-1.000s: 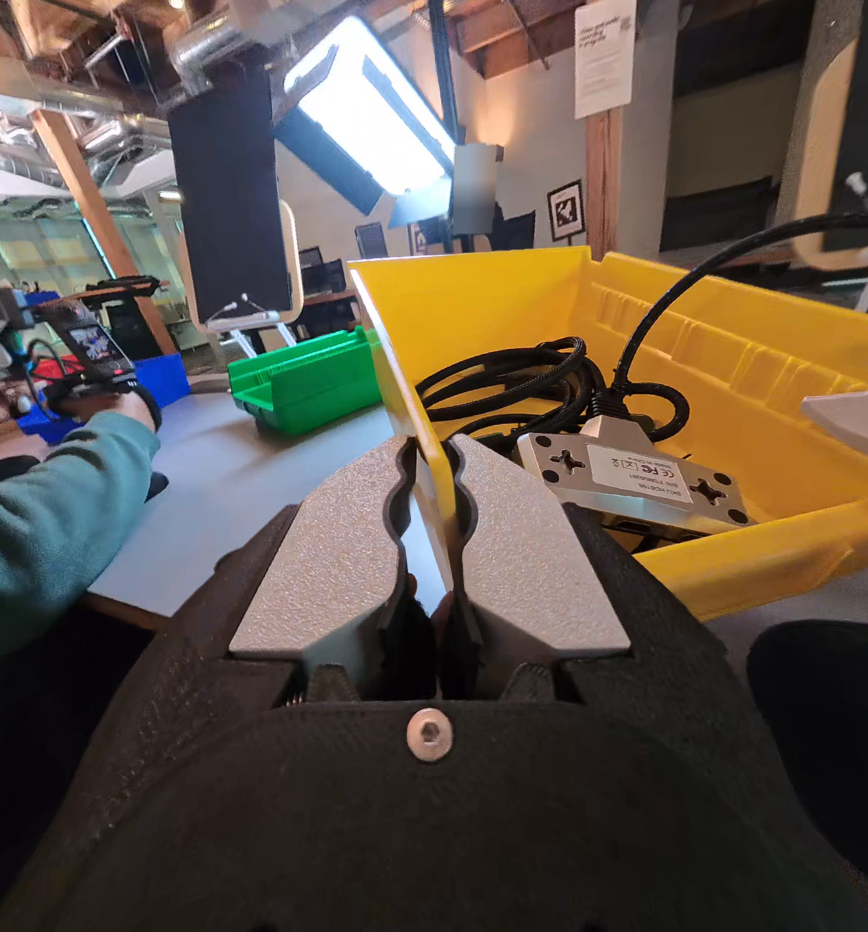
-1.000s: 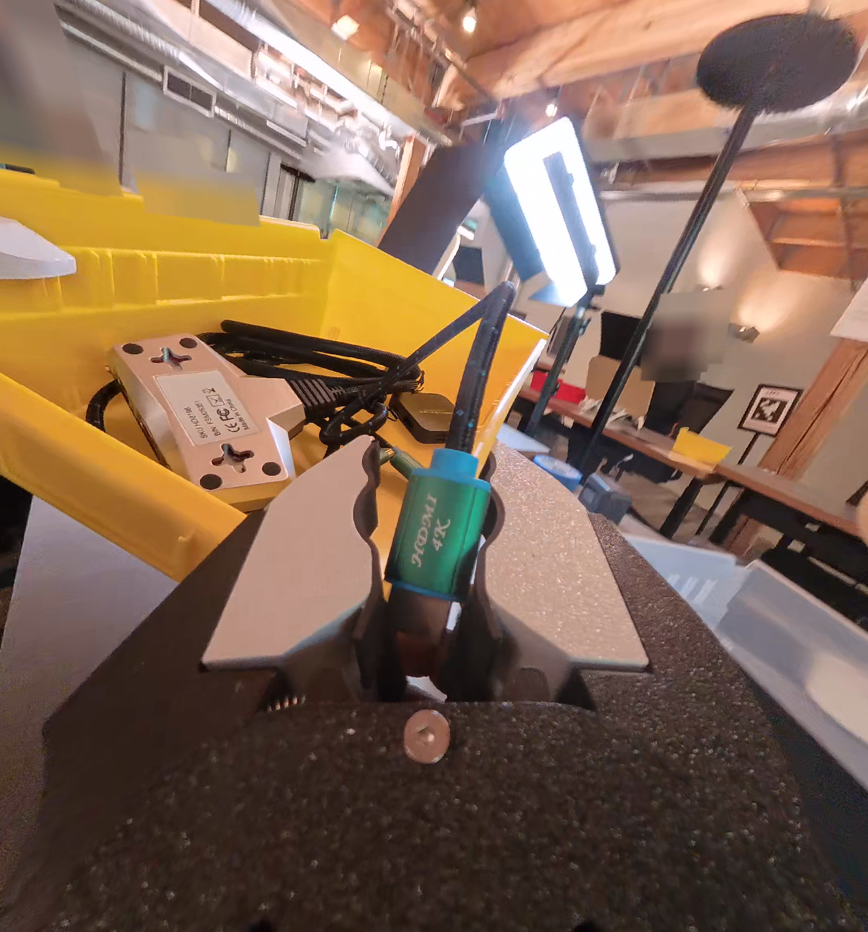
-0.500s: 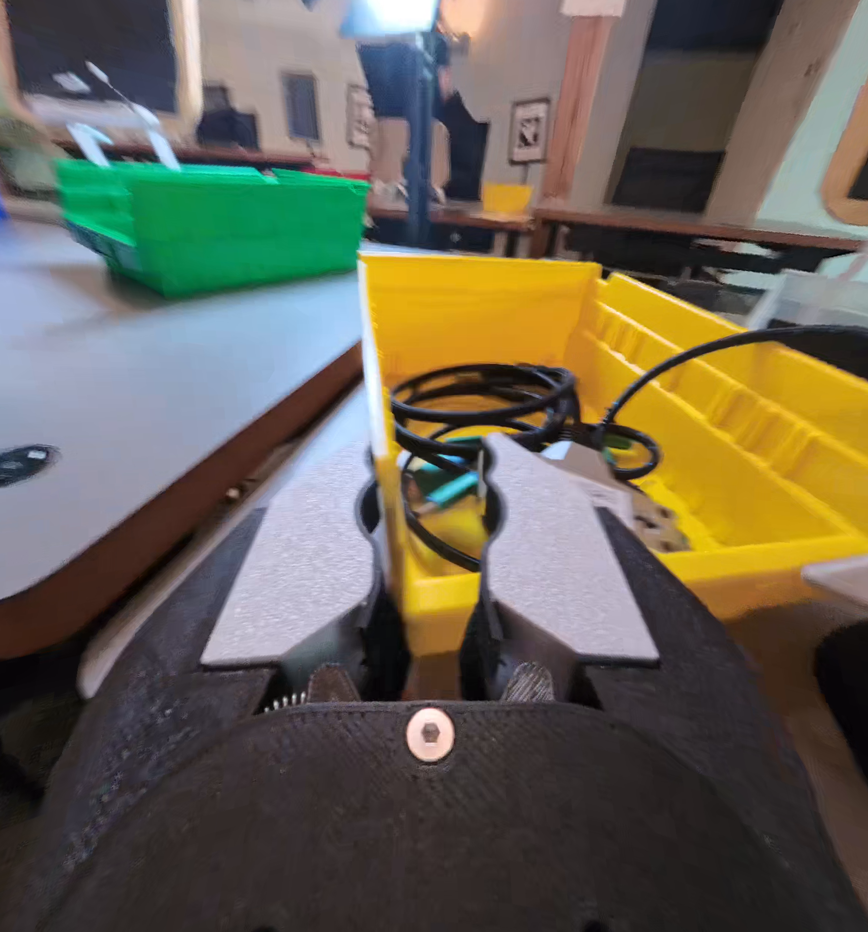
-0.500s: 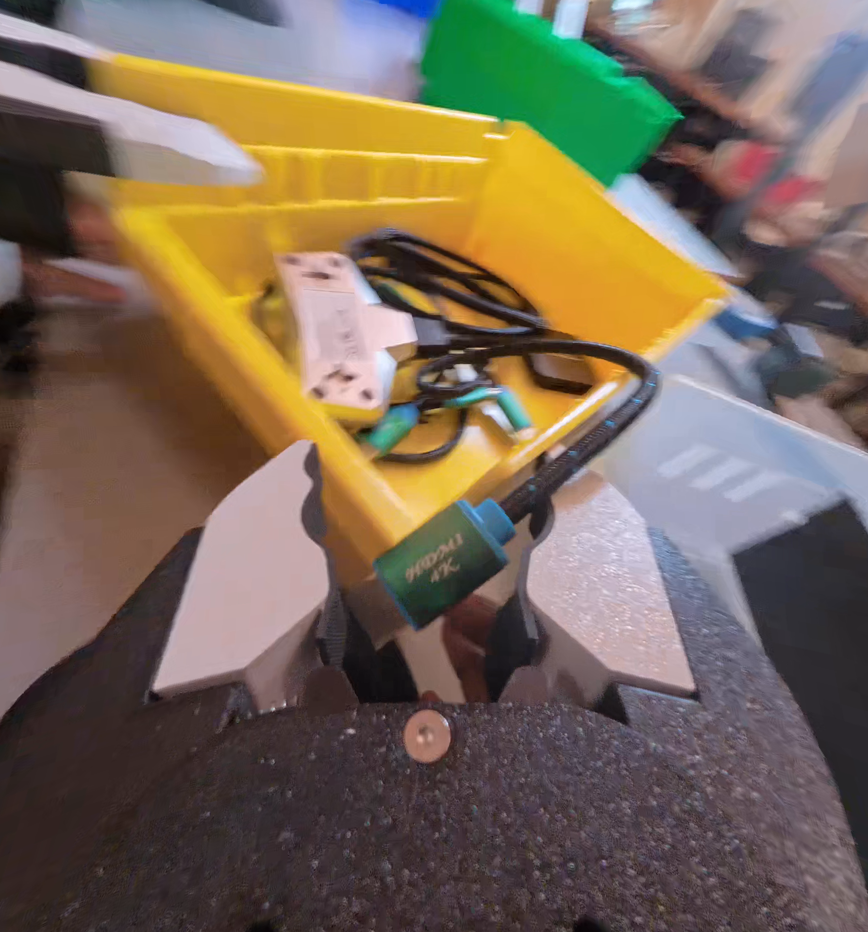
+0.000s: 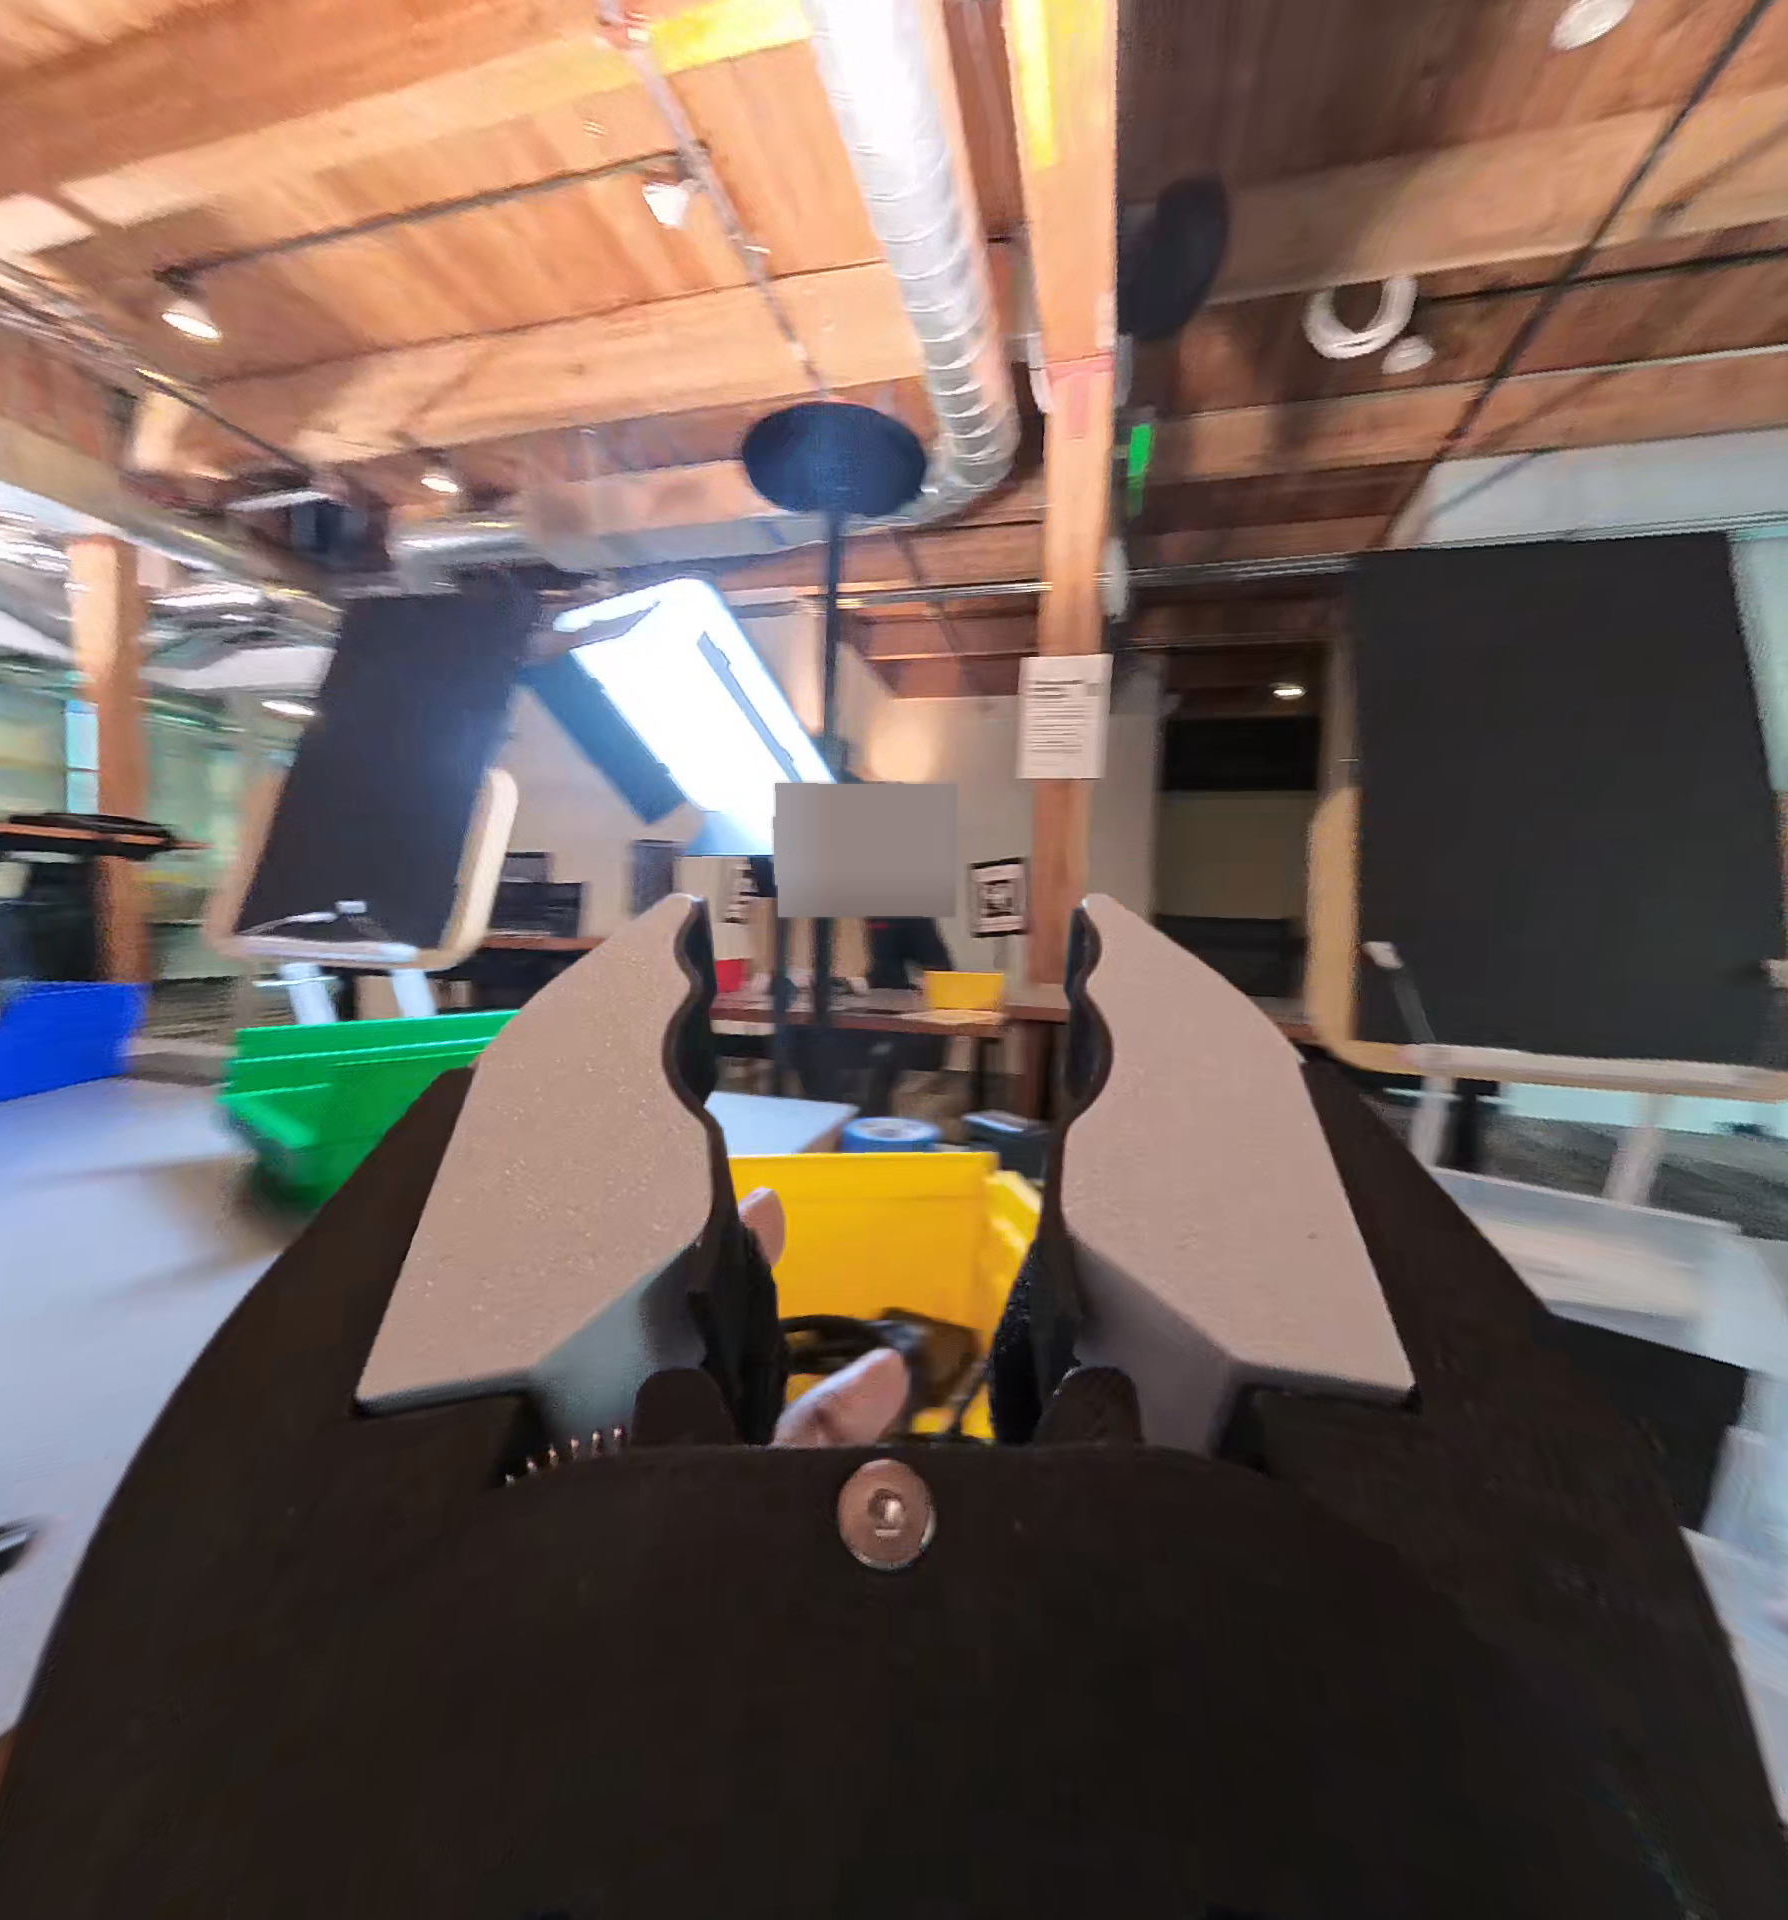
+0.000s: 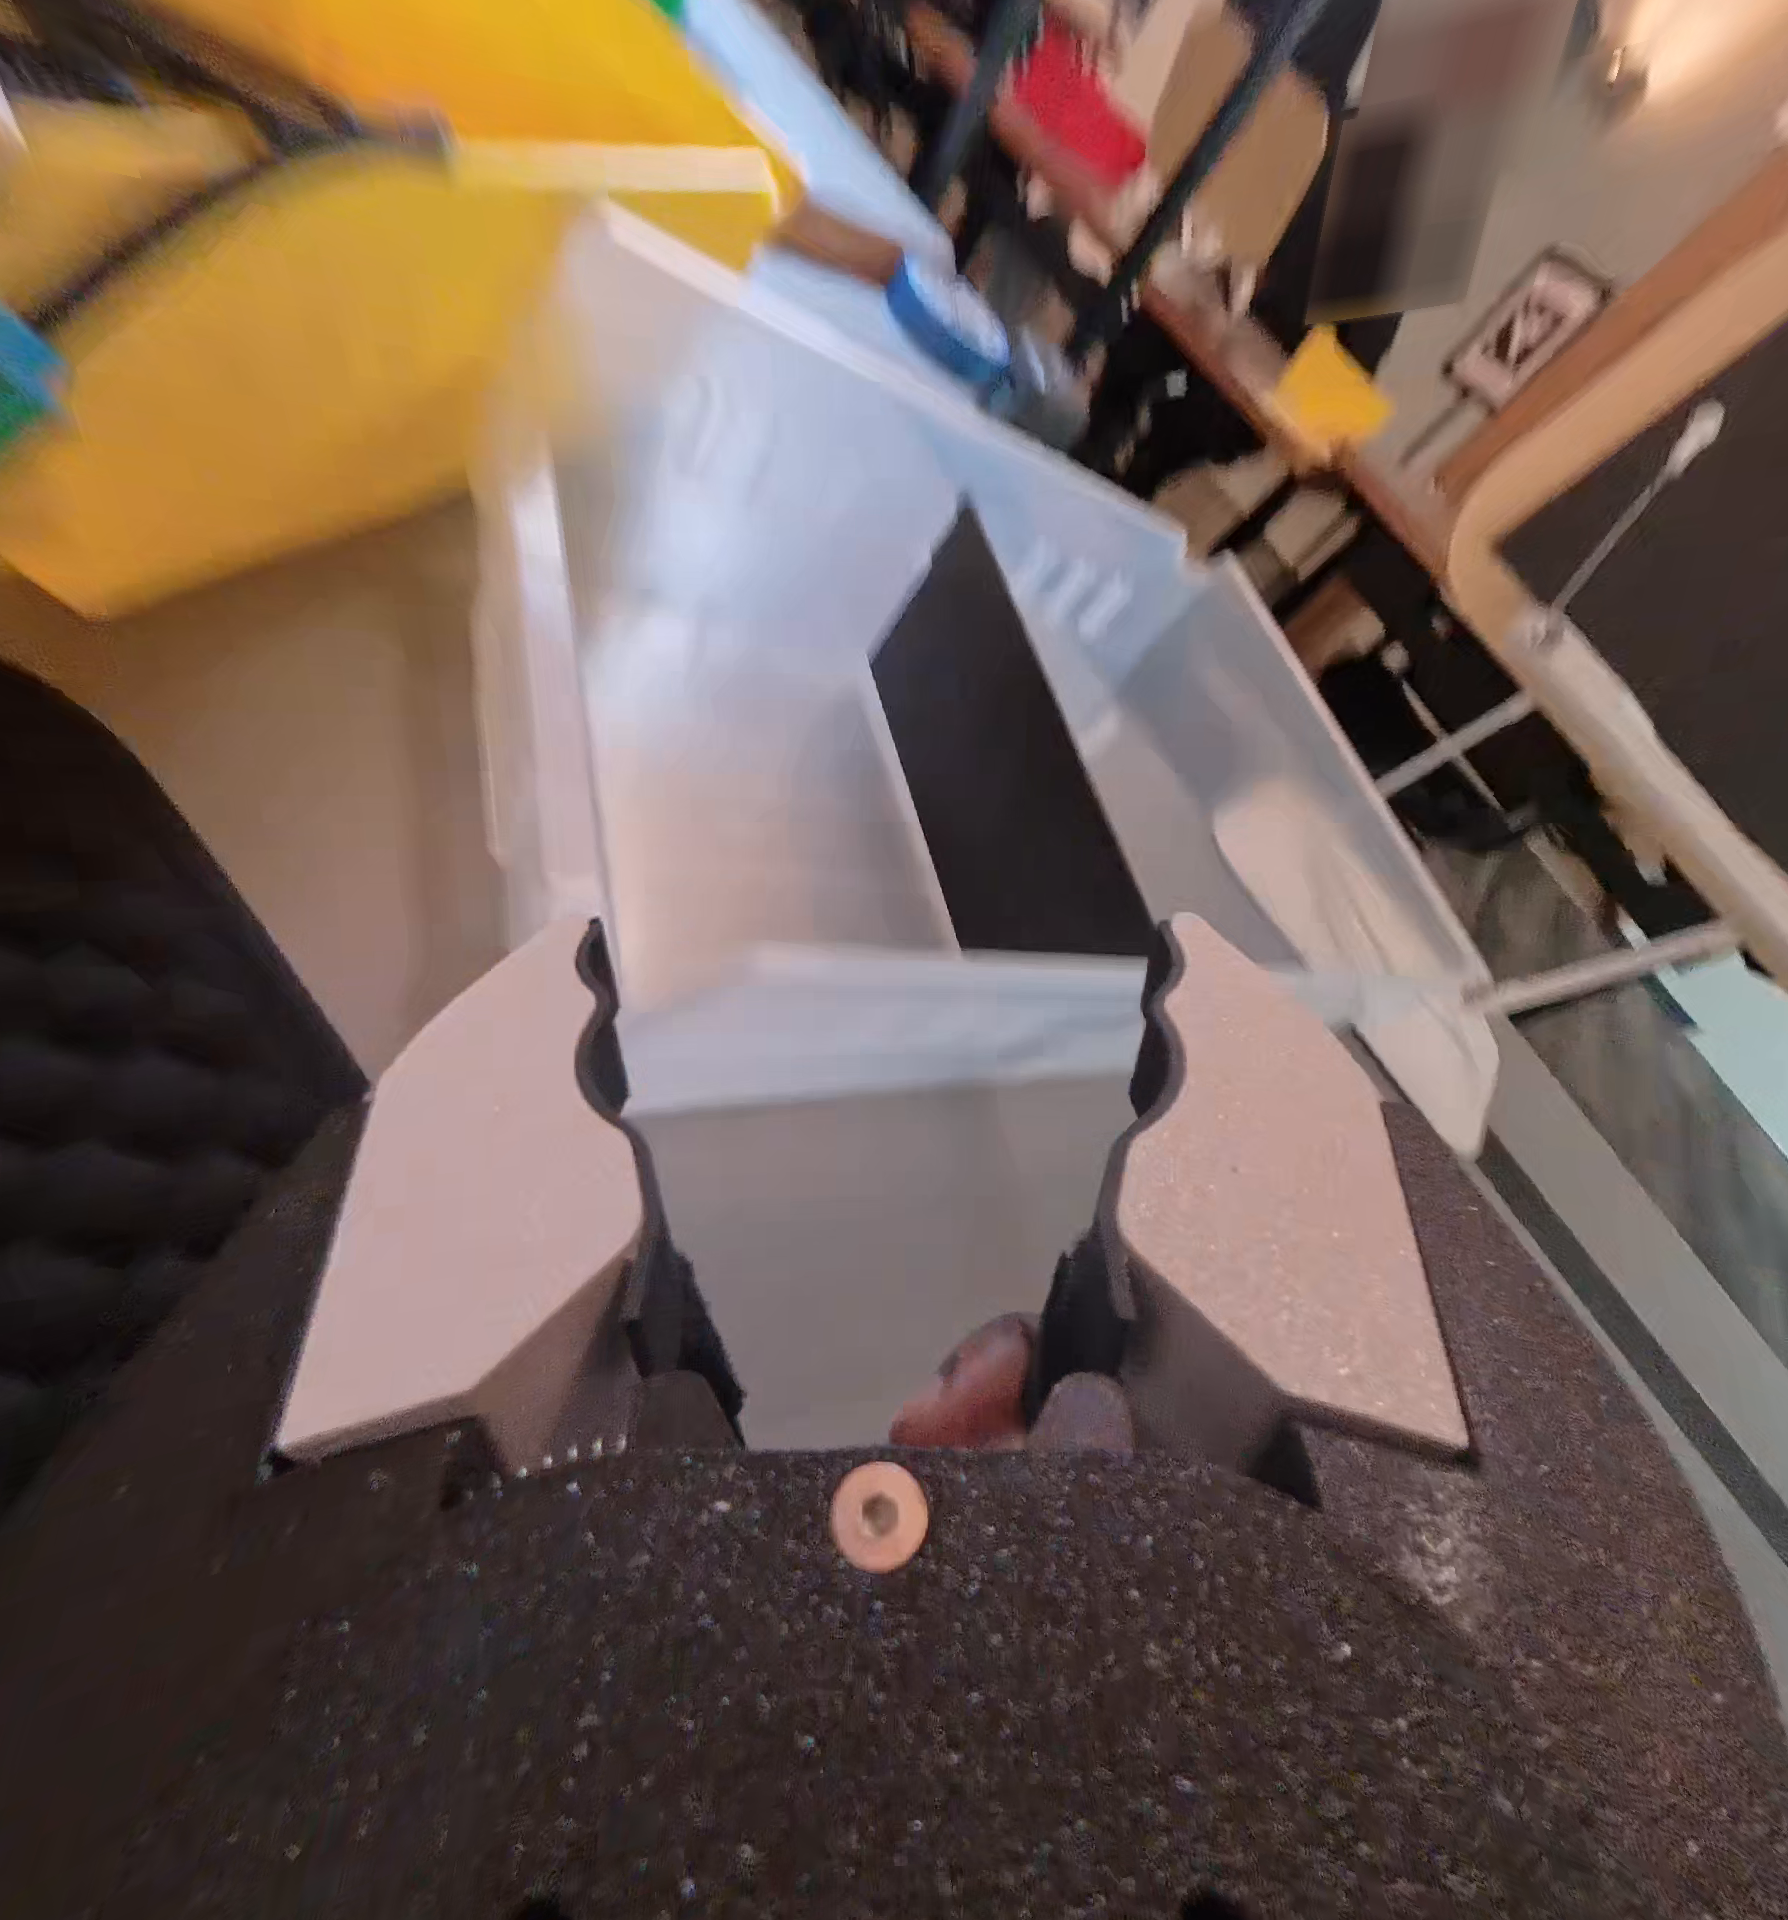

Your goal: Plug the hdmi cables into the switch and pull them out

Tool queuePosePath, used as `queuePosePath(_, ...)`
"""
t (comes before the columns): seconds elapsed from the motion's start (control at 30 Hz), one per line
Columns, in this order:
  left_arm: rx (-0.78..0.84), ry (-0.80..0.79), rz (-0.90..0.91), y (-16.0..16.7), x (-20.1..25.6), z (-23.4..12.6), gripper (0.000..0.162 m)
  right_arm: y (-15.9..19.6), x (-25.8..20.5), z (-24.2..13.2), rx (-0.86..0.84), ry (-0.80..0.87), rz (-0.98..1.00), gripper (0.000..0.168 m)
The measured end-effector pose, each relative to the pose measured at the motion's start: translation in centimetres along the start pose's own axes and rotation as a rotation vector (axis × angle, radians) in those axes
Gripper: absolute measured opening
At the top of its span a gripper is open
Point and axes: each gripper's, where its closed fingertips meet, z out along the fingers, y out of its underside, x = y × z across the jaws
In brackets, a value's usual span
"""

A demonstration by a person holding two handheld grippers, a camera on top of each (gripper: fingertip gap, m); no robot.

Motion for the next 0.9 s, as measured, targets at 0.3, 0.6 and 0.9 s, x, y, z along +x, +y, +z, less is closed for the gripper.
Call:
queuePosePath(0.3,-0.311,0.506,-0.181,8.0,17.0,0.0,0.06,9.4,2.7,-6.2,-0.161,-0.054,0.247,0.073)
queuePosePath(0.6,-0.649,0.42,0.011,17.8,20.7,2.7,0.086,5.5,6.0,-3.7,0.009,-0.028,0.443,0.083)
queuePosePath(0.9,-0.79,0.476,0.079,20.8,22.4,0.3,0.083,9.8,5.9,-6.7,-0.221,-0.069,0.372,0.017)
